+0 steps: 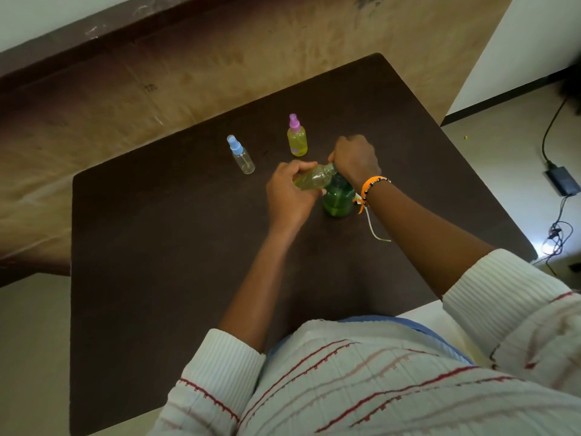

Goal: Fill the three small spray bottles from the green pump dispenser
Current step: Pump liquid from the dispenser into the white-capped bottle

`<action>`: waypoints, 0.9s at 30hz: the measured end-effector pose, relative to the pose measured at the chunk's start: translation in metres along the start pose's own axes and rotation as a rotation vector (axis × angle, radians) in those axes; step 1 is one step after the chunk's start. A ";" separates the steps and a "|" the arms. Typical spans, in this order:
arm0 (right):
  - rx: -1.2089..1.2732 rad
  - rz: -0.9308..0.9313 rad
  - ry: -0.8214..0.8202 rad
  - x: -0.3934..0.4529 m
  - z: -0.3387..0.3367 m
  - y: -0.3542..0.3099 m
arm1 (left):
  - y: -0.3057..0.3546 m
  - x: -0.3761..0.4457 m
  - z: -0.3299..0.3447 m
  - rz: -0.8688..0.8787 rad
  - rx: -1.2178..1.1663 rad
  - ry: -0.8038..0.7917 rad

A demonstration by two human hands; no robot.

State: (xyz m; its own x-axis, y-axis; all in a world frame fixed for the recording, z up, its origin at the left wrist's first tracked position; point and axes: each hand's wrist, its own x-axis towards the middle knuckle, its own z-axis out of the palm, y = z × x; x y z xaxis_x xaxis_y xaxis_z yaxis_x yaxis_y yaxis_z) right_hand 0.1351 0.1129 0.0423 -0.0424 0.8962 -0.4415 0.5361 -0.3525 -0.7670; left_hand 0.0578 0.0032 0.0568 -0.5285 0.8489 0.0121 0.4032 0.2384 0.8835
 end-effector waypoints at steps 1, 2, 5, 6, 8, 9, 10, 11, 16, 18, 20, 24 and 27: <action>-0.039 -0.010 0.032 0.000 0.000 0.000 | -0.001 0.000 0.001 -0.004 0.001 -0.004; -0.069 -0.027 0.054 0.003 0.000 0.002 | -0.001 -0.001 0.001 -0.009 -0.004 -0.009; -0.098 -0.052 0.067 0.003 0.000 0.001 | -0.001 -0.001 0.001 -0.019 -0.021 -0.013; -0.098 -0.060 0.056 0.003 0.000 0.001 | -0.001 -0.001 0.001 -0.016 -0.023 -0.011; -0.095 -0.061 -0.016 0.003 -0.002 -0.002 | 0.000 -0.001 -0.001 -0.007 -0.026 -0.011; -0.080 -0.052 -0.070 0.001 -0.004 -0.004 | 0.001 -0.002 -0.002 -0.003 -0.025 -0.010; -0.060 -0.039 -0.124 0.002 -0.006 -0.005 | 0.002 -0.002 -0.002 0.001 -0.022 -0.009; -0.033 -0.021 -0.178 0.001 -0.007 -0.008 | 0.002 -0.002 -0.003 0.003 -0.019 -0.008; 0.110 0.054 -0.256 0.003 -0.009 -0.009 | 0.003 -0.001 -0.003 0.007 -0.021 -0.006; 0.083 0.036 -0.198 0.002 -0.007 -0.007 | 0.002 0.000 -0.002 0.013 -0.012 -0.003; 0.006 0.001 -0.087 0.000 -0.005 -0.003 | 0.002 0.001 -0.001 0.016 -0.010 -0.003; -0.113 -0.046 0.057 0.003 -0.001 0.002 | -0.003 0.001 0.002 0.020 0.009 -0.006; -0.120 -0.065 0.058 0.005 -0.001 0.003 | -0.004 0.001 0.003 0.018 0.015 -0.014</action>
State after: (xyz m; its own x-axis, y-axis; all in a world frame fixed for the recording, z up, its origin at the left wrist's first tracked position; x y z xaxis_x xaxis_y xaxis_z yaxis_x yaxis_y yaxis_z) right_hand 0.1370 0.1164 0.0385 -0.0333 0.9313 -0.3626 0.6307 -0.2619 -0.7305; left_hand 0.0578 0.0046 0.0517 -0.5101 0.8599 0.0213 0.4239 0.2297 0.8761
